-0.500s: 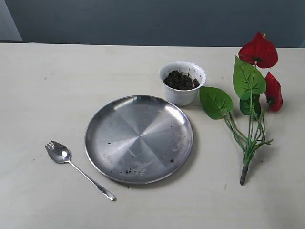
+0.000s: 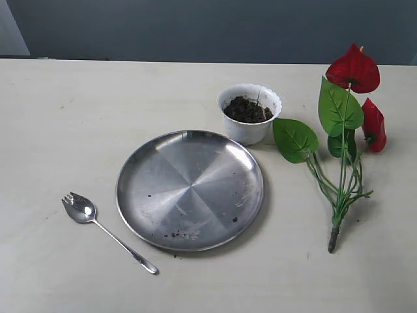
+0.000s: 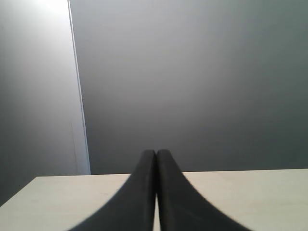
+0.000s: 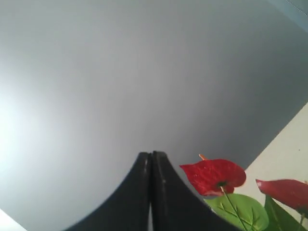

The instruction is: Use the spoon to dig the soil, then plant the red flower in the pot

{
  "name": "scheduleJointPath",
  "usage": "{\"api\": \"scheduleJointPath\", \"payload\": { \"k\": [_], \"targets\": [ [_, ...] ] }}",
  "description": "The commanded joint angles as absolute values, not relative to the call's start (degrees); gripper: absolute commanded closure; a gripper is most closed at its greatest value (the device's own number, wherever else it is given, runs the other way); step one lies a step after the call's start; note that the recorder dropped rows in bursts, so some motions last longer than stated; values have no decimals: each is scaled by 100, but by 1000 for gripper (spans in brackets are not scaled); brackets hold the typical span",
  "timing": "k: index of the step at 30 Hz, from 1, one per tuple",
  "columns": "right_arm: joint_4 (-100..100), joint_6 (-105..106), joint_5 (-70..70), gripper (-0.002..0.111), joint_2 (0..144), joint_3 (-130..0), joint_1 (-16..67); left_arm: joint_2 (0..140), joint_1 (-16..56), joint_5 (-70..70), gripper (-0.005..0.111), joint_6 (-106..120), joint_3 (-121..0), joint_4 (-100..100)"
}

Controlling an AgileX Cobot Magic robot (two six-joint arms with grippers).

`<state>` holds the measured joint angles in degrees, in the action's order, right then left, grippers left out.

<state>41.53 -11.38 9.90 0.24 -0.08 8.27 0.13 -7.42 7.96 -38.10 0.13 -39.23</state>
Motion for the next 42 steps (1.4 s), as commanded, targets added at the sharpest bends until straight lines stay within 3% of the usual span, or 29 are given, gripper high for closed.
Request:
{"api": "scheduleJointPath", "payload": {
  "k": [1, 5, 8, 14, 19, 24, 29, 37, 42],
  "targets": [
    [4407, -1214, 1565, 109, 0, 0, 810, 0, -716, 858, 106, -3841, 0, -3882],
    [4288, -2595, 452, 109, 0, -81, 810, 0, -716, 858, 106, -3841, 0, -3882],
    [3656, -2445, -912, 109, 0, -679, 810, 0, -716, 858, 106, -3841, 0, -3882],
    [5404, 1254, -2378, 109, 486, -2293, 810, 0, -716, 858, 106, -3841, 0, -3882],
    [7580, 4393, -3895, 109, 2204, -3492, 810, 0, -716, 858, 106, -3841, 0, -3882],
    [7679, 5105, -5250, 109, 4198, -4681, 1078, 0, -716, 858, 106, -3841, 0, -3882],
    [6018, 4686, -5236, 109, 5939, -5809, 2559, 0, -716, 858, 106, -3841, 0, -3882],
    [1643, 1670, -4455, 109, 8141, -6783, 5661, 0, -716, 858, 106, -3841, 0, -3882],
    [1306, 1435, -4073, 109, 9444, -7421, 6697, 0, -716, 858, 106, -3841, 0, -3882]
  ]
}}
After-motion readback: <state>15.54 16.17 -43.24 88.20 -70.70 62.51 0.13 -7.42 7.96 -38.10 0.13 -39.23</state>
